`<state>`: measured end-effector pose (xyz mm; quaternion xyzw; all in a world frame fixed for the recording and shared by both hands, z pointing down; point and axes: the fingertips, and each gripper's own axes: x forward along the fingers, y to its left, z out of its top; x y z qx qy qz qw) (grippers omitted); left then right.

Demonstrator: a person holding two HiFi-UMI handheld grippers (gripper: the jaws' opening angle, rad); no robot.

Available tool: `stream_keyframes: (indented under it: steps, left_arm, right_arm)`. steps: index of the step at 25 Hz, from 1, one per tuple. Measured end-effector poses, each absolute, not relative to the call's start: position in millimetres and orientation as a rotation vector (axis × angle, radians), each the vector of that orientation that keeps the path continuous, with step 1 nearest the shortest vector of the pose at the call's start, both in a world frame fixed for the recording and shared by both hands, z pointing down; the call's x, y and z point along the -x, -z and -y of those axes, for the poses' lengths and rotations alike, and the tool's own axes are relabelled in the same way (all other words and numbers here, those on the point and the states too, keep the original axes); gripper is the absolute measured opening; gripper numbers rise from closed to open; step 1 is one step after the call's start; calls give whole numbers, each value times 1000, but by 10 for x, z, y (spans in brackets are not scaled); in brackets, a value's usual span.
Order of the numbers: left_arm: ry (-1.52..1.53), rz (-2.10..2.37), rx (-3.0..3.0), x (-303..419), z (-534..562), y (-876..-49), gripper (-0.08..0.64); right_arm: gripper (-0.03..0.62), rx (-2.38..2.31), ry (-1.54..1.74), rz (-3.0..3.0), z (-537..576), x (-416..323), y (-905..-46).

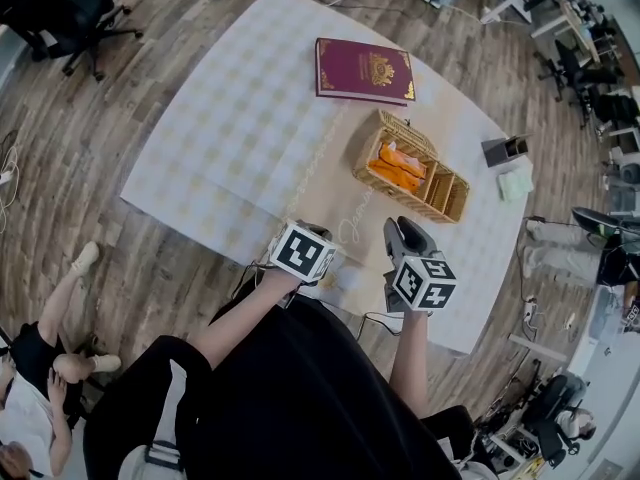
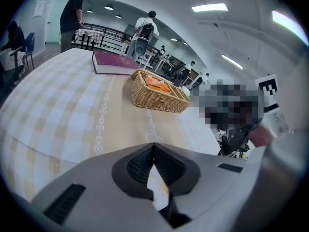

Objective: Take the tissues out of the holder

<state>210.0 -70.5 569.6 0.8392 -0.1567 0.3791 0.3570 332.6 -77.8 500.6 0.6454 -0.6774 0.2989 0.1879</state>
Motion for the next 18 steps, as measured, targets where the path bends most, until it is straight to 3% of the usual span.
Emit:
stream_keyframes:
  steps: [18]
  left_arm:
    - [-926, 439, -2118, -1933, 824, -5786, 0]
  right_arm:
    - [141, -1709, -662, 1836, 1228, -3519, -5019]
